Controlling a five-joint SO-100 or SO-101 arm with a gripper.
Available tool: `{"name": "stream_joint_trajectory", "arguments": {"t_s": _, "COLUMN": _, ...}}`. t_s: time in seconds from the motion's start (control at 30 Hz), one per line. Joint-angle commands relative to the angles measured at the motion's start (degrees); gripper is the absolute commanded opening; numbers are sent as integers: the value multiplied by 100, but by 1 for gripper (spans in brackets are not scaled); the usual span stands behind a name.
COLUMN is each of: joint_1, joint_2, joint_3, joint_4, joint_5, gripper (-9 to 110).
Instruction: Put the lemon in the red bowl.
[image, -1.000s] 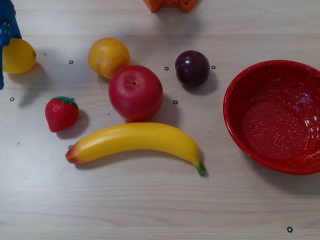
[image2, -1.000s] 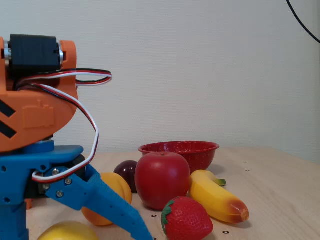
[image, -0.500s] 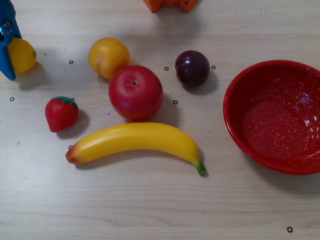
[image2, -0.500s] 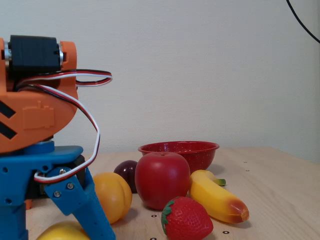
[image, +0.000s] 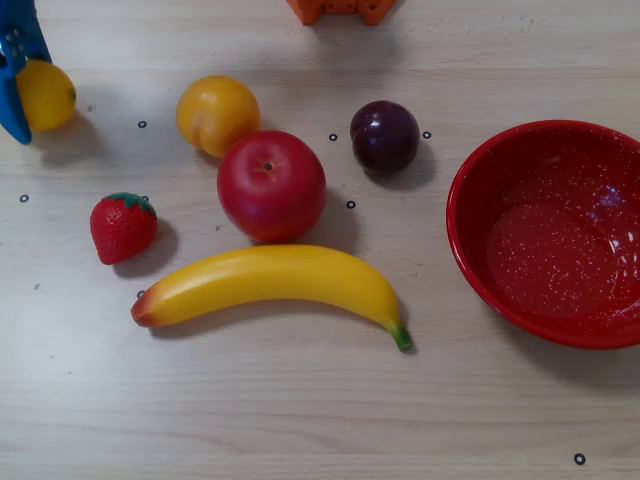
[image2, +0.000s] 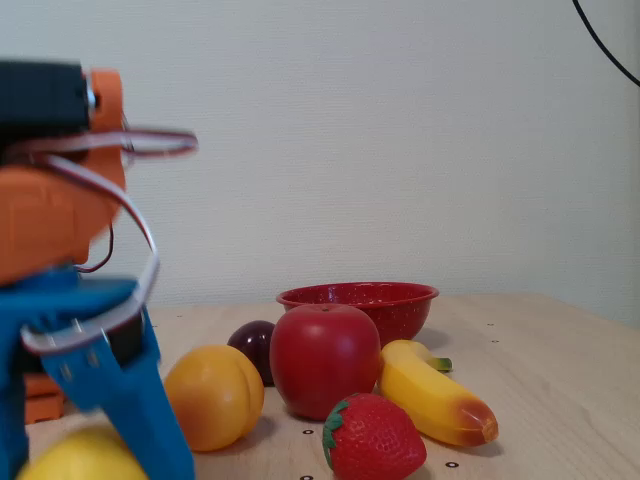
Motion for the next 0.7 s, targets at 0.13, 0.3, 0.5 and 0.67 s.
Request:
{"name": "stream_joint_trajectory", "arguments": {"t_s": 0.13, "joint_1": 396, "joint_2": 3015, "joint_3": 1160, "joint_4": 519, "joint_5": -580, "gripper": 0}}
{"name": "stream_joint_trajectory", "arguments": {"t_s": 0.3, "joint_1": 791, "joint_2": 4676, "joint_3": 2654, "joint_4": 519, "joint_5": -949, "gripper": 0}}
{"name": "stream_joint_trajectory", "arguments": {"t_s": 0.5, "joint_1": 1503, "joint_2": 6460, "joint_3": 4219, "joint_4": 519, "joint_5": -1459, "gripper": 0}}
{"name": "stream_joint_trajectory", "arguments": {"t_s": 0.67, "joint_1": 2285, "joint_2": 7356, "joint_3": 4860, "joint_4": 519, "joint_5": -2021, "gripper": 0}}
